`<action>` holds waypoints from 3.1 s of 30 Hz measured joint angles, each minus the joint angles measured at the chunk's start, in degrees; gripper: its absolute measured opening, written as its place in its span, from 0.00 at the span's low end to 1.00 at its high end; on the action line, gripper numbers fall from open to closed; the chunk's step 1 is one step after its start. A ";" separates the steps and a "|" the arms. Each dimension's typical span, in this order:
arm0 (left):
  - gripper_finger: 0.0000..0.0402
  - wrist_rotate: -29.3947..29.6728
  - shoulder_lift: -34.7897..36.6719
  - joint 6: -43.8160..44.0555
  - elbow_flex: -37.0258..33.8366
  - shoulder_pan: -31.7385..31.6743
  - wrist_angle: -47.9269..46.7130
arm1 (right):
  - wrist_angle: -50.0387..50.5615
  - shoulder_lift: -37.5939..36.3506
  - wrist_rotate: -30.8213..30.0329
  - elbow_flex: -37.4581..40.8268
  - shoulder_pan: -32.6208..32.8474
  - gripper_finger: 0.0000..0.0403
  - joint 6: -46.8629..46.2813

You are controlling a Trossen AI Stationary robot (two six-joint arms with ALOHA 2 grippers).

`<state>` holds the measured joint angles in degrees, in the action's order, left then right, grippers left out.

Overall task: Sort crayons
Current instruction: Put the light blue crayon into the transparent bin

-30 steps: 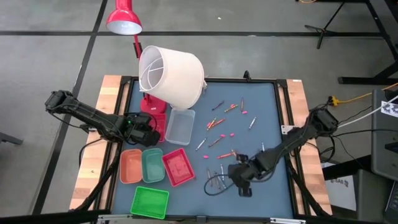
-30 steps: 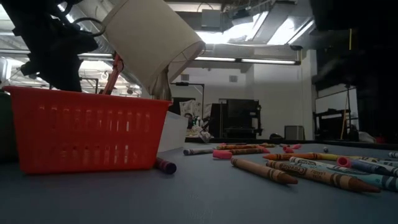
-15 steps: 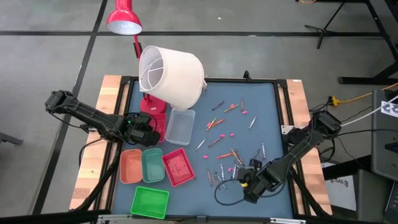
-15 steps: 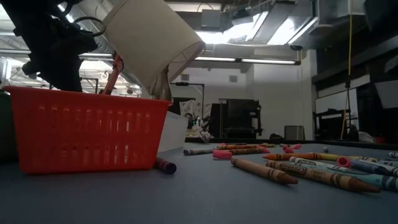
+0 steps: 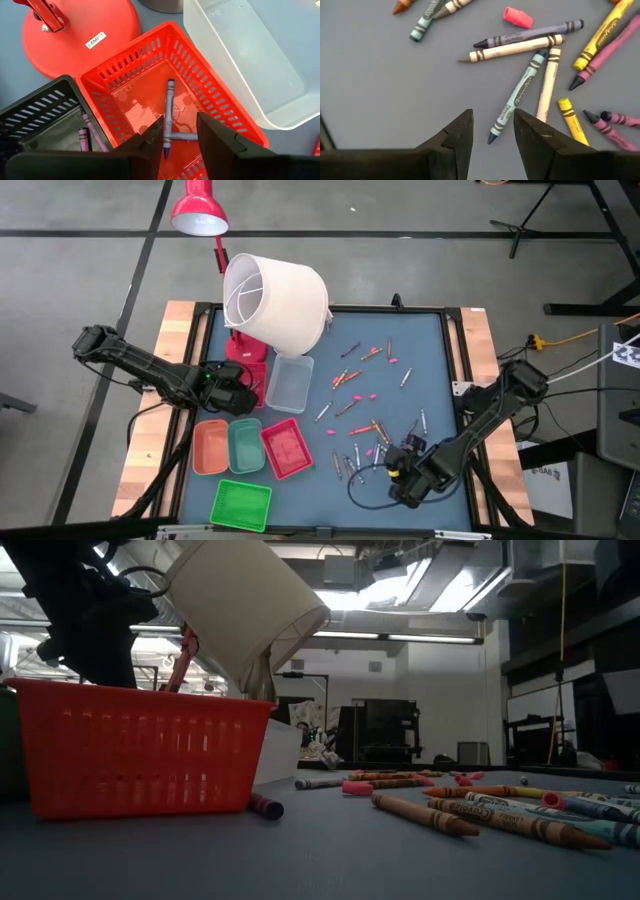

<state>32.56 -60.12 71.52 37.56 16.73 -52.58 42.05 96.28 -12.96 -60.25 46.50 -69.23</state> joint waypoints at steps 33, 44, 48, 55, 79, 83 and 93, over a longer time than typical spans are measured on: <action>0.25 -0.02 0.02 -6.63 0.00 0.09 10.75 | -0.01 7.76 -0.02 -0.15 0.02 0.08 -2.68; 0.25 -0.04 0.02 -23.92 0.00 1.64 27.28 | 0.12 7.81 -0.10 -0.31 0.02 0.05 -2.29; 0.25 -0.05 0.02 -32.33 0.00 3.12 32.67 | 0.66 8.01 0.01 -1.47 -0.03 0.05 1.56; 0.25 -0.10 0.02 -37.65 0.00 5.15 37.24 | 0.44 8.12 -1.91 -4.86 -0.09 0.04 7.43; 0.25 -0.68 0.00 -40.77 0.00 10.85 41.26 | -0.67 7.92 -25.61 -18.12 -12.00 0.04 39.68; 0.25 -0.61 -1.37 -45.05 0.00 11.08 45.99 | -11.42 7.92 -25.07 -18.12 -15.71 0.04 50.88; 0.25 -0.31 -11.49 -54.20 0.00 11.06 57.95 | -31.51 7.92 -15.78 -18.12 -22.65 0.04 66.80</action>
<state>32.25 -71.61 17.32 37.56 27.79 5.37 10.53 104.20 -28.74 -78.37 23.85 -2.43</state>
